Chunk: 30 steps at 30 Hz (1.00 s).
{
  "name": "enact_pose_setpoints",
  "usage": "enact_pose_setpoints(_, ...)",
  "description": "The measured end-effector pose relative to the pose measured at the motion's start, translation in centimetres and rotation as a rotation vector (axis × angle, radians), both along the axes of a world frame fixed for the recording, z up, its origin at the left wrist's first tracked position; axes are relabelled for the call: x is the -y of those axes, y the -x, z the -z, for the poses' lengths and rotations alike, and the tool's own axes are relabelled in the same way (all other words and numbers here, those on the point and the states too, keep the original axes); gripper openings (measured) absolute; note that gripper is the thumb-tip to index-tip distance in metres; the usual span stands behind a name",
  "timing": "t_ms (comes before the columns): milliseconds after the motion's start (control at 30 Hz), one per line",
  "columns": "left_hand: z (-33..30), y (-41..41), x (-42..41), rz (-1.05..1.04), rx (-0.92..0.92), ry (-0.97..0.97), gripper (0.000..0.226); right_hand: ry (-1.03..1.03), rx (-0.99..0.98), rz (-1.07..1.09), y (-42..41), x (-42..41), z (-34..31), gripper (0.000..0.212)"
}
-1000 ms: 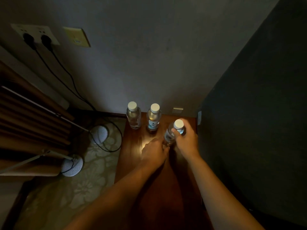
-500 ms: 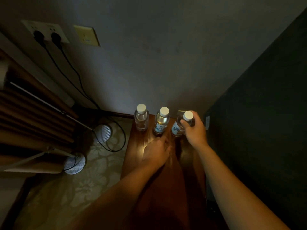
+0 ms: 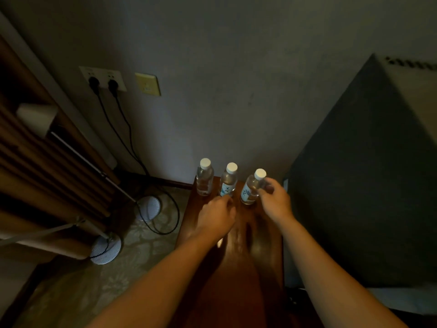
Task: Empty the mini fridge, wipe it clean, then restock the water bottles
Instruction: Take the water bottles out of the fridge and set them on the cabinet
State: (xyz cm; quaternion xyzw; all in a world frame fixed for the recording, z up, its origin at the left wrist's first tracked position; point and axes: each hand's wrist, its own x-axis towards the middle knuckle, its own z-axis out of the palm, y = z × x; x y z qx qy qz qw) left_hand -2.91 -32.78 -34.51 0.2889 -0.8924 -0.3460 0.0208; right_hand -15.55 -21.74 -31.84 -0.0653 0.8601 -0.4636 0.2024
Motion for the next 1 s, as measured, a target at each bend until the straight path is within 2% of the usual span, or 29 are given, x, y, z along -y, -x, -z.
enact_pose_setpoints(67, -1.1, -0.7, -0.9, -0.003, -0.023, 0.016, 0.019, -0.009, -0.060, -0.006, -1.1, -1.1, -1.1, 0.030)
enact_pose_setpoints(167, -2.7, -1.8, -2.7, -0.028, -0.052, 0.067, 0.020, -0.001, -0.126, -0.049, -3.0, -3.0, -2.8, 0.024)
enact_pose_setpoints(467, -5.9, -5.4, -9.1, -0.088, -0.063, 0.153, 0.022, 0.091, -0.261, -0.206, -7.9, -9.2, -5.0, 0.025)
enact_pose_setpoints(767, -7.1, -8.7, -17.7, -0.111, -0.048, 0.197, 0.022, 0.094, -0.266, -0.446, -12.0, -17.7, -5.1, 0.024)
enact_pose_setpoints(1000, -8.1, -8.7, -24.8, -0.101, -0.056, 0.190, 0.023, 0.077, -0.259, -0.417, -12.0, -26.1, -5.6, 0.023)
